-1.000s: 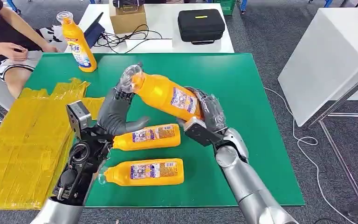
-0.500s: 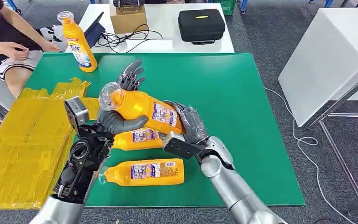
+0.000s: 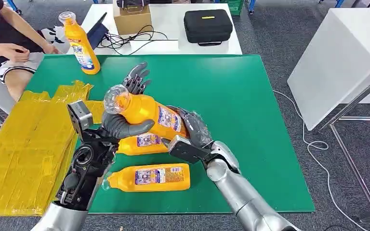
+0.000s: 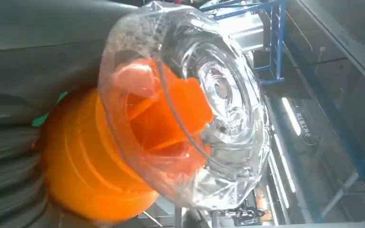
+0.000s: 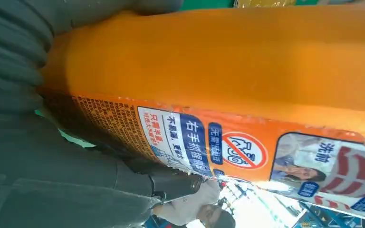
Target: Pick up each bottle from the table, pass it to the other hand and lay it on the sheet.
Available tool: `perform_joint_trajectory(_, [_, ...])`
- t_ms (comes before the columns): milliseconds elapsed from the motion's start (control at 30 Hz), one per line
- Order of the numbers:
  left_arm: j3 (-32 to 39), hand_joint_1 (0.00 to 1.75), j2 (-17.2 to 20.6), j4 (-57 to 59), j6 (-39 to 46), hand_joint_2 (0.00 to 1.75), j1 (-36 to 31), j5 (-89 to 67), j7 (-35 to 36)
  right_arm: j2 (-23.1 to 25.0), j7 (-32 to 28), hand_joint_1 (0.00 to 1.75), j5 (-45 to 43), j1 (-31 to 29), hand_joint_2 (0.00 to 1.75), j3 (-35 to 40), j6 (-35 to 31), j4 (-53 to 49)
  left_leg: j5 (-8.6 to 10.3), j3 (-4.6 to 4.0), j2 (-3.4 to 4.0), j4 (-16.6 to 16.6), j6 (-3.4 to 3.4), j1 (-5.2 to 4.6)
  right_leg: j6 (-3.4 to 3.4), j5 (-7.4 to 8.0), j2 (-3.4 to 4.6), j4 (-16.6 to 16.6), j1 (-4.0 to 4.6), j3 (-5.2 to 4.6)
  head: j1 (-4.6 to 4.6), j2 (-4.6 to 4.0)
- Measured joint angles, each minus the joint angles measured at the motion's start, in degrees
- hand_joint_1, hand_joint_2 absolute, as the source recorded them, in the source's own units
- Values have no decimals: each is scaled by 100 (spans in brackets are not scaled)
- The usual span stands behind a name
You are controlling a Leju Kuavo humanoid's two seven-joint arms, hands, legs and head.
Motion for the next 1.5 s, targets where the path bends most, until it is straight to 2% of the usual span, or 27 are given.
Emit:
perform_joint_trajectory(867, [-74, 175, 0, 0, 33, 175, -15, -114, -26, -22, 48, 175, -131, 18, 175, -15, -116, -57, 0, 1, 1, 0, 0, 0, 0, 0, 1, 0, 0, -2, 0, 0])
perform_joint_trajectory(900, [-79, 175, 0, -2, 31, 175, -18, -114, -31, -31, 50, 131, -133, 26, 175, -20, -116, -79, 0, 1, 1, 0, 0, 0, 0, 0, 0, 0, 0, -2, 0, 0])
perform_joint_trajectory(1333, [-114, 175, -2, -98, 15, 175, -24, -111, -33, -101, 55, 131, -157, 134, 175, -39, -160, -400, 0, 0, 1, 0, 0, 0, 0, 0, 0, 0, 0, -1, 2, 0])
perform_joint_trajectory(1367, [-118, 175, -2, -103, 15, 175, -24, -111, -33, -101, 55, 28, -157, 139, 175, -39, -160, -411, 0, 0, 1, 0, 0, 0, 0, 0, 0, 0, 0, -1, 2, 0])
perform_joint_trajectory(1400, [-120, 175, -2, -109, 15, 175, -24, -111, -33, -101, 55, 0, -157, 141, 175, -42, -162, -413, 0, 0, 1, 0, 0, 0, 0, 0, 0, 0, 0, -1, 0, 0])
perform_joint_trajectory(1500, [-125, 175, -2, -114, 15, 175, -24, -111, -33, -103, 52, 0, -160, 146, 175, -42, -164, -428, 0, 1, 1, 0, 0, 0, 0, 0, 0, 0, 0, -1, 0, 0])
